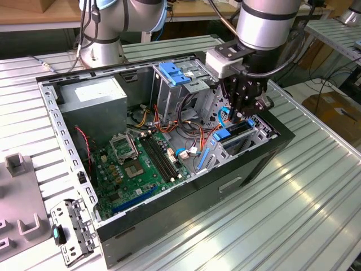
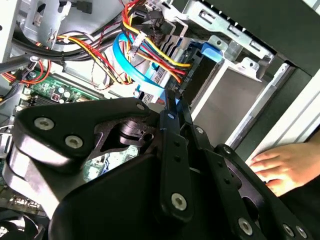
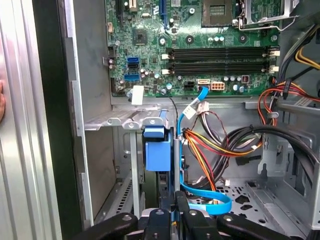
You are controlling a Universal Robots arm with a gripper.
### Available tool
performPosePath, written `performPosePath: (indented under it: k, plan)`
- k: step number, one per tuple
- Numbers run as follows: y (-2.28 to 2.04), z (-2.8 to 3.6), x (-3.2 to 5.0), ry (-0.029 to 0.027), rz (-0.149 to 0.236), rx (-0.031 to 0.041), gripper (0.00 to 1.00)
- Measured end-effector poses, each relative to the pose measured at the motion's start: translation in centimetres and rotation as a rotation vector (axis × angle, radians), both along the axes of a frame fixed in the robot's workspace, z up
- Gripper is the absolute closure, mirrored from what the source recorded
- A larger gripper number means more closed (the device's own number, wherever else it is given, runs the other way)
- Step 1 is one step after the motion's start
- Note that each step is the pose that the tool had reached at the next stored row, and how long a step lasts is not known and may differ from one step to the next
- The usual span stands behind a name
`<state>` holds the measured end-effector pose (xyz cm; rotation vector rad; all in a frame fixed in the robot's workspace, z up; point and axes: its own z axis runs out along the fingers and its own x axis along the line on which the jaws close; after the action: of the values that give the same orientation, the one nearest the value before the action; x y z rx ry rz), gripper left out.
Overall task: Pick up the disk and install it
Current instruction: 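Insert the second disk wire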
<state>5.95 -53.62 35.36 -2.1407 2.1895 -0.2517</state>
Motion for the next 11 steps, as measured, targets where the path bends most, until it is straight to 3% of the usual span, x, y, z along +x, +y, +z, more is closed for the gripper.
performPosePath:
  k: [2, 4, 8, 10, 11]
  plan:
    - [-0.29, -0.07, -0.17, -0.0032, 0.000, 0.0093, 0.84]
    - [-0.67, -0.14, -0.27, -0.0068, 0.000, 0.0232, 0.84]
    - [-1.56, -0.20, -0.34, -0.0119, 0.000, 0.0602, 0.84]
    - [-1.79, -0.21, -0.35, -0.0124, 0.000, 0.0802, 0.84]
    - [-1.79, -0.21, -0.35, -0.0124, 0.000, 0.0806, 0.84]
